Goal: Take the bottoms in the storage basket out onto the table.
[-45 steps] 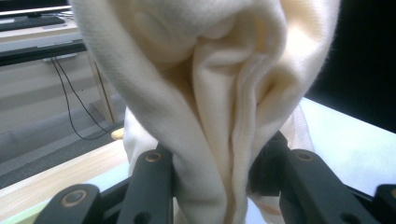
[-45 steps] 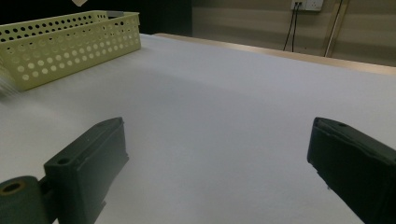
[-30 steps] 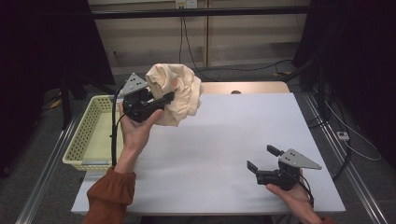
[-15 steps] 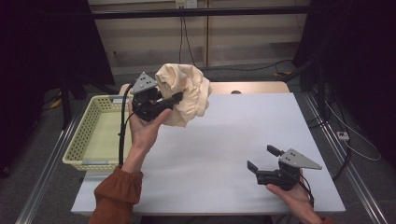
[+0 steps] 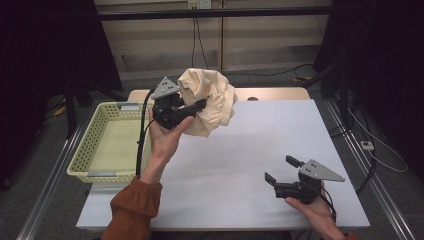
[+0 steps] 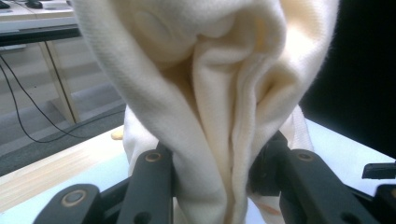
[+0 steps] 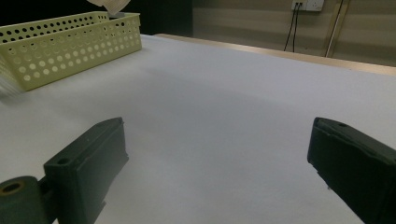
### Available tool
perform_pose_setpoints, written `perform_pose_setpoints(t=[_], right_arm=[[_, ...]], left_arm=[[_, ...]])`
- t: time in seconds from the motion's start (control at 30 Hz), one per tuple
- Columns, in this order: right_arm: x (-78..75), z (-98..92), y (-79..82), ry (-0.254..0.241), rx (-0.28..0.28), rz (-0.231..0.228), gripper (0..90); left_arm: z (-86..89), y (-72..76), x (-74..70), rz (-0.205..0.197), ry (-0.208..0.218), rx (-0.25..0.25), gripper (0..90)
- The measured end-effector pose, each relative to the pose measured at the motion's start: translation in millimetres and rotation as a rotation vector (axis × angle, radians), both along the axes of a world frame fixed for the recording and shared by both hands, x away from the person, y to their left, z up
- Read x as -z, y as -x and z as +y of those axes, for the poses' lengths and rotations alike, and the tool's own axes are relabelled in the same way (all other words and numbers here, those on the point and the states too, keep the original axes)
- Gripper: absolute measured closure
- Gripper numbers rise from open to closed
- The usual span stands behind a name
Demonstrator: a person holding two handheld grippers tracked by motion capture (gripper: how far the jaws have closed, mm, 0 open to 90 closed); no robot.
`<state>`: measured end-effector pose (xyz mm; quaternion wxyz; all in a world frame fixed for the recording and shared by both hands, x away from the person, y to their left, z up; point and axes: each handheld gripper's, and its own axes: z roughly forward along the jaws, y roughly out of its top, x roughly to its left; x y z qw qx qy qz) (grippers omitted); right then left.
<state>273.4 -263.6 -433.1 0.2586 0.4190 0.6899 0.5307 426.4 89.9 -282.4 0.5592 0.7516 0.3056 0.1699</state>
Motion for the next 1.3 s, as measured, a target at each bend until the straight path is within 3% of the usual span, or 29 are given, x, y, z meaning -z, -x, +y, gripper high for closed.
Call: perform_pose_setpoints(t=[0.43,0.73,1.3], right_arm=[[-0.1,-0.6,0.3,-0.001,0.001,-0.002,4.4],[-0.2,-0.6,0.5,-0.001,0.001,-0.002,4.4],[-0.1,-0.7,0.0,-0.001,0.0,0.001,4.4]], left_arm=[[-18.5,-7.3,10.4,0.033,-0.015,0.026,65.7],[-26.9,-11.5,21.3,0.061,-0.048,0.027,65.7],[-31.4,-23.7,50.1,0.139,-0.093,0.018,65.7]])
